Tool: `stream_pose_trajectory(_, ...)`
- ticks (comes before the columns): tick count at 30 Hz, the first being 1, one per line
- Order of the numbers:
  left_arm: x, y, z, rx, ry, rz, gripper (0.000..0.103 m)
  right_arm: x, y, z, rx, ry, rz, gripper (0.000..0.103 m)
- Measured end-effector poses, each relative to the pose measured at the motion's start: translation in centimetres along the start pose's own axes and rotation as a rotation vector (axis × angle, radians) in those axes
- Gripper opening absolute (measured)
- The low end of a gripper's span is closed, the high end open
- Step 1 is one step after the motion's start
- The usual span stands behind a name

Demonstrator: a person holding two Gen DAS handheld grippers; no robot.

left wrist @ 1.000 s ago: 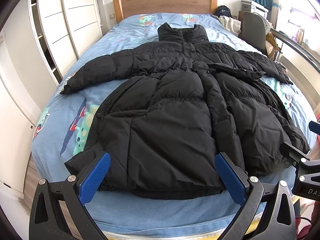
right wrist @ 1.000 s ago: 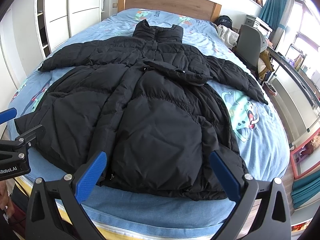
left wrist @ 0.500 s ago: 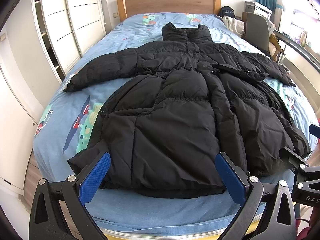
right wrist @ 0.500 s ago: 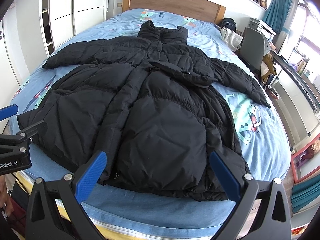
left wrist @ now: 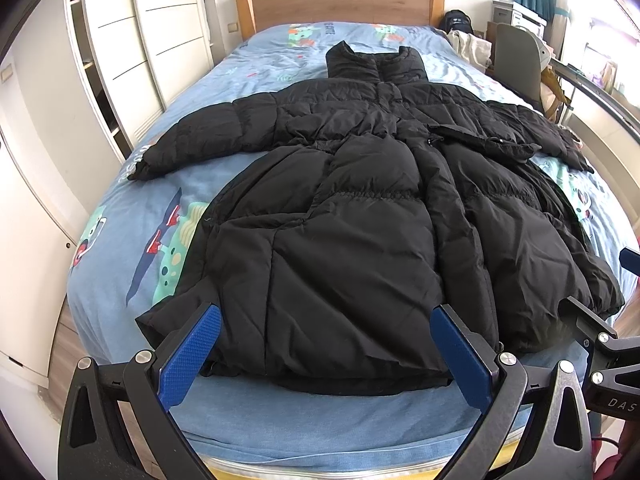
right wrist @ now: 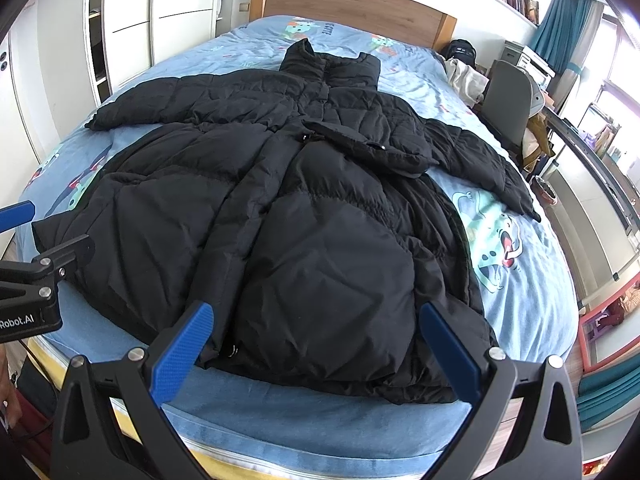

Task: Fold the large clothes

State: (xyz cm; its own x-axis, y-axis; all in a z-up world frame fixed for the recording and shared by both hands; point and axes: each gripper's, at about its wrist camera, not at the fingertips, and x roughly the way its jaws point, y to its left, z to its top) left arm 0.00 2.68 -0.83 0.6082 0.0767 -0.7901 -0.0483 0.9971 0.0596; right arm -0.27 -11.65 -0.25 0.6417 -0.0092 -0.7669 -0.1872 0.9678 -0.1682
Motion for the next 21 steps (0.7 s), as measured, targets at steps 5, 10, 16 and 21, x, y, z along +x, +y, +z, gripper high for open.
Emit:
stream_pose_trajectory(5,0.1,0.05,-0.07,-0.001,0.003,0.002,0.103,0.1,0.12,-0.02,-0.005,0.002,-0.002,0.103)
stream_pose_trajectory(10,0.18,0.14,-0.1,-0.004,0.005,0.003,0.103,0.19,0.45,-0.06,-0.024,-0.001,-0.013,0.103)
stream_pose_trajectory(16,0.45,0.25,-0.12,-0.008,0.012,0.006,0.103,0.31,0.69,-0.07,-0.033,0.002,-0.018,0.103)
stream_pose_trajectory(21,0.46,0.36,-0.13,-0.01,0.014,0.007,0.103,0.37,0.75,-0.04,-0.035,0.004,-0.018,0.103)
